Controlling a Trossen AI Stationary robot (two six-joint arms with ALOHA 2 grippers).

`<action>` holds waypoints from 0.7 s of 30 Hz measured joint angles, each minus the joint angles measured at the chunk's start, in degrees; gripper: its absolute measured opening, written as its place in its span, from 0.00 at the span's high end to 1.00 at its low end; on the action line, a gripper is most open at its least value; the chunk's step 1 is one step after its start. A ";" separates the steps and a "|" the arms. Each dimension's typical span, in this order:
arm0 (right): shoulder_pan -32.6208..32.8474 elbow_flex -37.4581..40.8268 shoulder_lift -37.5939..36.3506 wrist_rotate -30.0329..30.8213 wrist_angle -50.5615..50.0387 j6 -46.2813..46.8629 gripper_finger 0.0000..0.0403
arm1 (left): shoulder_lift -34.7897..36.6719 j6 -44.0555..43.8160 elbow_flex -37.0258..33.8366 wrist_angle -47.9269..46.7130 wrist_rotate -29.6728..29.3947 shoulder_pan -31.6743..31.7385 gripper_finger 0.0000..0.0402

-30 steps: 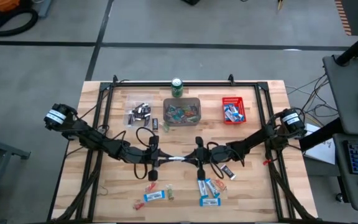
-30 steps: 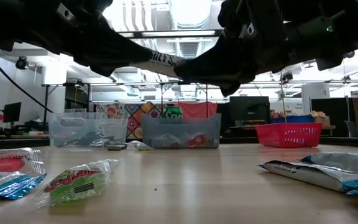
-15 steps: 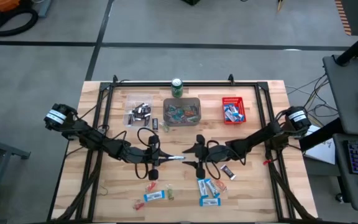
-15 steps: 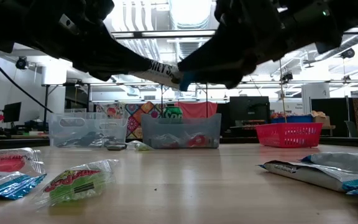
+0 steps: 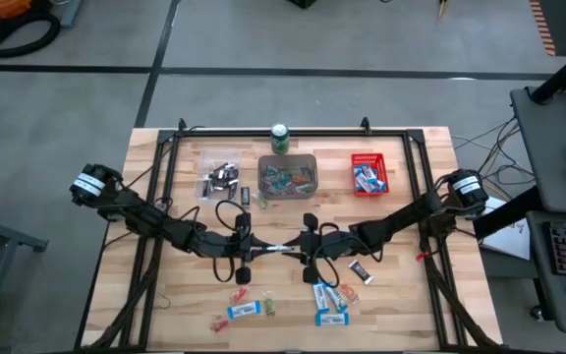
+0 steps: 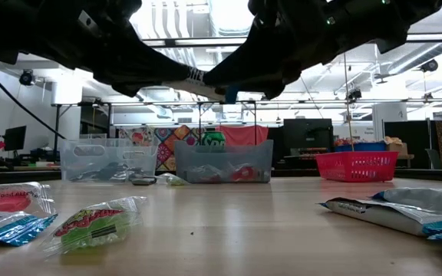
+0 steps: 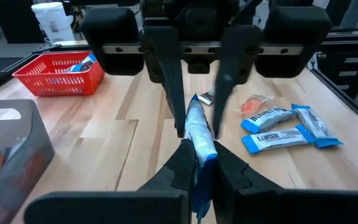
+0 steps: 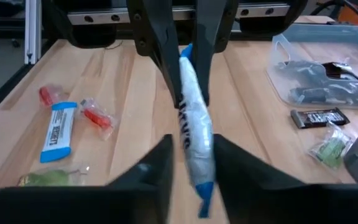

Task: Organize candy in baskets
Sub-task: Put the white chocolate bar into the red bin

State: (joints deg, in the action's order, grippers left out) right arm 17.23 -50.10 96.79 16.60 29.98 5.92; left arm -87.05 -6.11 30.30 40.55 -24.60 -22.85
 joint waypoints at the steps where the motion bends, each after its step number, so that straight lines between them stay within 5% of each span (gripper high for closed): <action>1: -0.01 -0.05 0.00 0.08 -0.02 -0.01 0.85 | 0.00 0.00 0.00 0.03 0.01 -0.02 0.99; 3: -0.02 -0.05 0.00 0.18 -0.12 -0.42 0.93 | 0.00 0.00 0.00 0.03 0.03 -0.02 0.99; 13: -0.34 -0.05 -1.44 -0.11 -2.43 0.58 0.93 | 0.86 0.10 0.00 0.18 -0.63 -0.02 0.85; 21: -4.14 -0.03 -8.94 4.61 -21.67 5.48 0.93 | 7.05 4.12 0.04 -6.38 -5.93 0.02 0.63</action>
State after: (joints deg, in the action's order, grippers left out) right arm 13.09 -50.13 87.85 21.21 8.31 11.40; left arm -80.00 -1.98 30.35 34.16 -30.53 -22.83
